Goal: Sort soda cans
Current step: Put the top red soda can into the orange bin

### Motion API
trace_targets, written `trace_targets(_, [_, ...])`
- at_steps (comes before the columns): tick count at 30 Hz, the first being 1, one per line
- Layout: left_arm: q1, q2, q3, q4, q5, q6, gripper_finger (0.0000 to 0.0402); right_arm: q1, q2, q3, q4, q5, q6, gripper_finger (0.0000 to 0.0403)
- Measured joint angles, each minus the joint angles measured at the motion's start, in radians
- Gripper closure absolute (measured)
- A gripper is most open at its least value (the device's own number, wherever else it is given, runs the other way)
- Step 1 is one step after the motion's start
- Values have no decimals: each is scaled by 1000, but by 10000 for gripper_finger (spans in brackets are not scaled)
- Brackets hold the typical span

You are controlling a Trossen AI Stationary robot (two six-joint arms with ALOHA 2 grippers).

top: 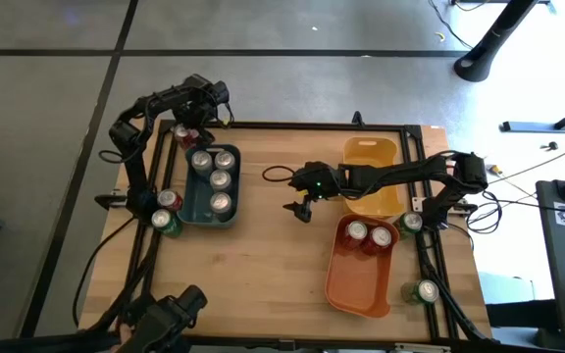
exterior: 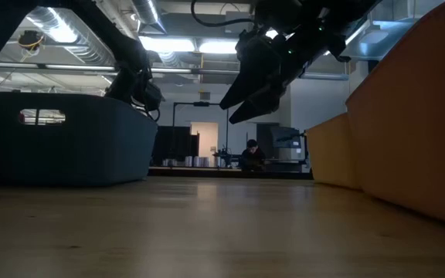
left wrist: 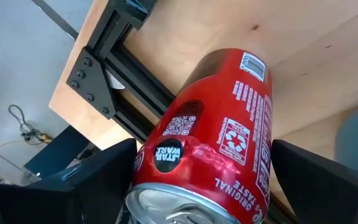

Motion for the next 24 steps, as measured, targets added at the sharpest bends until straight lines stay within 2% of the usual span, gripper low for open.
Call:
trace_targets(10, [29, 1, -2, 9, 73, 1, 46, 0, 0, 0, 0, 0, 0, 24])
trace_targets(17, [39, 1, -2, -3, 78, -1, 103, 0, 0, 0, 0, 0, 0, 24])
trace_targets(24, [28, 0, -2, -1, 70, 6, 103, 0, 0, 0, 0, 0, 0, 24])
